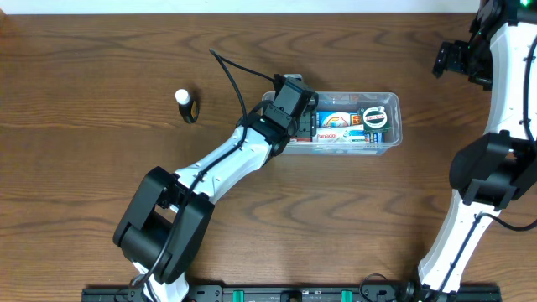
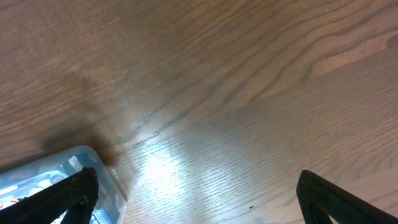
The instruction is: Pack container
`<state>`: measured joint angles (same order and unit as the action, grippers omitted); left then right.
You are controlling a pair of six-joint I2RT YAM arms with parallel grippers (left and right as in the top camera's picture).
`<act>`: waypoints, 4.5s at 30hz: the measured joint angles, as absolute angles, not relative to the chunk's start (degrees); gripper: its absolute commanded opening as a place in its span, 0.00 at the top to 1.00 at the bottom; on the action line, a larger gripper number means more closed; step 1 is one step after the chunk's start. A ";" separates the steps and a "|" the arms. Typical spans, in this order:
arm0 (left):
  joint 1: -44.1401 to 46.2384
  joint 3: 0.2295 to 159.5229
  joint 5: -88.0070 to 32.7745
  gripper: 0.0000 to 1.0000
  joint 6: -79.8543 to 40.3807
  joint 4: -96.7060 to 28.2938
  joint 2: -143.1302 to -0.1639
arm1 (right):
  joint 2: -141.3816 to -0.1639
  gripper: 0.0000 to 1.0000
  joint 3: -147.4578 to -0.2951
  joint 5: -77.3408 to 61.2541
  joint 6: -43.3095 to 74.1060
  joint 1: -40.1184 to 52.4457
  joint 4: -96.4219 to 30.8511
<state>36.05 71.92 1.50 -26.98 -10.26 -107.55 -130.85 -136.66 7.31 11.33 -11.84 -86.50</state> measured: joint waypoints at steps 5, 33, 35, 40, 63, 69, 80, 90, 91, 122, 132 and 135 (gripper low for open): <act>36.05 71.92 1.56 0.73 -27.16 -10.39 -107.55 | -130.85 0.01 -136.66 7.33 11.33 -11.84 -86.50; 30.76 100.64 3.68 0.94 -17.28 -46.28 -108.07 | -130.85 0.01 -136.66 7.33 11.33 -11.99 -86.50; 26.83 101.45 3.90 0.94 -17.30 -49.58 -108.07 | -130.85 0.01 -136.66 7.33 11.33 -11.99 -86.50; 15.40 101.49 4.58 0.53 -16.84 -52.97 -108.12 | -130.85 0.01 -136.66 7.31 11.33 -11.99 -86.50; 5.02 101.49 -6.15 0.94 -5.13 -53.93 -112.88 | -130.85 0.01 -136.66 7.33 11.33 -11.99 -86.48; 14.52 101.49 -7.57 0.94 -5.13 -53.87 -112.07 | -130.85 0.01 -136.66 7.31 11.33 -11.99 -86.48; 24.45 101.32 -3.14 0.94 -5.08 -53.78 -112.44 | -130.85 0.01 -136.66 7.33 11.33 -11.99 -86.50; 27.11 101.10 -7.60 0.94 -5.10 -53.63 -118.39 | -130.85 0.01 -136.66 7.31 11.33 -11.99 -86.50; 27.11 100.86 -7.66 0.94 -5.10 -53.63 -118.78 | -130.85 0.01 -136.66 7.31 11.33 -11.99 -86.50; 27.11 100.62 4.91 0.94 -7.51 -57.12 -118.96 | -130.85 0.01 -136.66 7.33 11.33 -11.99 -86.50; 27.11 100.62 5.82 0.94 -7.68 -58.15 -118.96 | -130.85 0.01 -136.66 7.33 11.33 -11.99 -86.50; 27.09 100.64 6.26 0.94 -7.68 -58.15 -118.96 | -130.85 0.01 -136.66 7.33 11.33 -11.99 -86.50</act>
